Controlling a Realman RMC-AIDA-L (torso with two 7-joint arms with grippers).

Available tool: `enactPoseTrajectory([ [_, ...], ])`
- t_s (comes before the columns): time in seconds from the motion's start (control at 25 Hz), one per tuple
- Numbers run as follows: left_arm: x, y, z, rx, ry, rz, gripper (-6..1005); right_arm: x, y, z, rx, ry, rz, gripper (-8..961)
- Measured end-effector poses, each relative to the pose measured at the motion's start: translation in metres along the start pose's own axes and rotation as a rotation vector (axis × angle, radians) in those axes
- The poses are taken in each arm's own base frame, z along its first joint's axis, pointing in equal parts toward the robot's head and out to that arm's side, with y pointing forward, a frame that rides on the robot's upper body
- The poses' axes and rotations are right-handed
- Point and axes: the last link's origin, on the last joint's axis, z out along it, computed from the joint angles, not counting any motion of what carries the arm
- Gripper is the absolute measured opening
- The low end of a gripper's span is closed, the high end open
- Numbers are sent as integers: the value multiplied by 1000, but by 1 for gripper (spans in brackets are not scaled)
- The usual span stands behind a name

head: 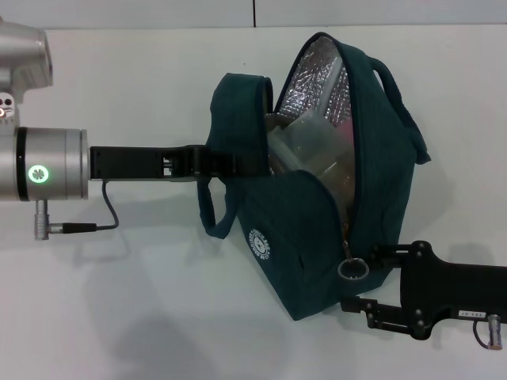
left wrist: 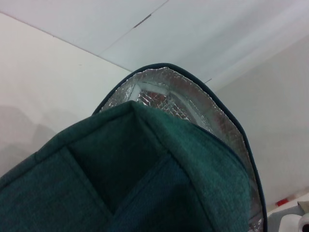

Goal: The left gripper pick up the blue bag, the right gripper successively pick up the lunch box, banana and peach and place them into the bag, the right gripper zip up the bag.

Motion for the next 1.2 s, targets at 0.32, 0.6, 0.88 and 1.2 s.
enactPoseTrajectory([
  [0.32, -1, 0, -1, 1, 1, -2, 65, 2, 0, -1, 10, 4, 5, 467],
  [0.6, -2, -1, -1, 1, 2, -5, 65, 1, 0, -1, 7, 2, 5, 422],
  [0.88, -2, -1, -2, 2, 2, -6, 65, 1, 1, 0, 3, -2, 4, 419],
  [1.2, -3, -1, -2, 2, 3, -8, 66, 0, 0, 0, 14, -9, 1, 415],
])
